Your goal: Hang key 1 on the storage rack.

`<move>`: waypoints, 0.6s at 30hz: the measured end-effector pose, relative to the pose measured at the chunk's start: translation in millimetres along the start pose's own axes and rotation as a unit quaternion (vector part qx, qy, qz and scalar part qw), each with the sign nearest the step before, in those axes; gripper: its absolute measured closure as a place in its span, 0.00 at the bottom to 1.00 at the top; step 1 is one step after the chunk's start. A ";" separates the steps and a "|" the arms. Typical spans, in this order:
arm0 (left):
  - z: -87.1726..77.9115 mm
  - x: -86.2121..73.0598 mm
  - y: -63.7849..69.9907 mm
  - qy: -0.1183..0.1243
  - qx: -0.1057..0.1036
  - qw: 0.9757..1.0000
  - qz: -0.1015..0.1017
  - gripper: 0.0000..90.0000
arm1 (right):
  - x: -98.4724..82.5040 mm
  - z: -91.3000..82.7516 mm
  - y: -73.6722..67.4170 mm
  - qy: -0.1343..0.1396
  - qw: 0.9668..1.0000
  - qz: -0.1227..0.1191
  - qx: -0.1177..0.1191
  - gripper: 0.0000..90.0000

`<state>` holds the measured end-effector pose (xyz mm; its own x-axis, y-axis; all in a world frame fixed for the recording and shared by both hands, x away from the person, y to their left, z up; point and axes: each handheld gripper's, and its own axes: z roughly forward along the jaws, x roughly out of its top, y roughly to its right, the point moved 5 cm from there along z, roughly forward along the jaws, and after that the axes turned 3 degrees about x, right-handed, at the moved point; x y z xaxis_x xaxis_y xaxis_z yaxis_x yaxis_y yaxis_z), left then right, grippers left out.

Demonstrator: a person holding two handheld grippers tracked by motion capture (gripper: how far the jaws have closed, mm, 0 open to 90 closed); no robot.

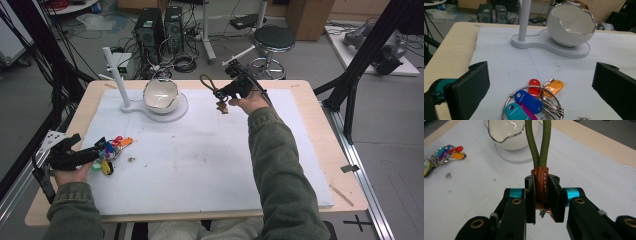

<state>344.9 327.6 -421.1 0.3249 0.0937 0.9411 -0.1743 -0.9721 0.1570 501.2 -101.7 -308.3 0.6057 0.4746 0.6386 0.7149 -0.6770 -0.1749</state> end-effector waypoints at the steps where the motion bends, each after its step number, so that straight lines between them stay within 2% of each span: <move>1: 0.0 0.3 -0.4 0.001 0.000 1.000 -0.002 0.02 | 3.3 2.7 -1.9 -0.003 1.000 -0.002 -0.001 0.86; 6: -1.3 1.6 -2.3 0.007 -0.002 1.000 -0.011 0.02 | 22.5 17.1 -19.1 0.003 1.000 0.001 0.003 0.86; 14: 0.1 2.8 -3.8 0.014 -0.007 1.000 -0.022 0.02 | 34.8 40.3 -35.0 -0.002 1.000 0.006 0.013 0.86; 18: -0.2 3.4 -4.9 0.016 -0.007 1.000 -0.025 0.02 | 48.0 53.6 -49.7 -0.006 1.000 0.002 0.025 0.86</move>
<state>346.8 332.8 -418.7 0.3031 0.1497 0.9411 -0.1706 -0.9631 0.2082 513.5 -15.2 -309.2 0.6126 0.4796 0.6283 0.7288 -0.6503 -0.2144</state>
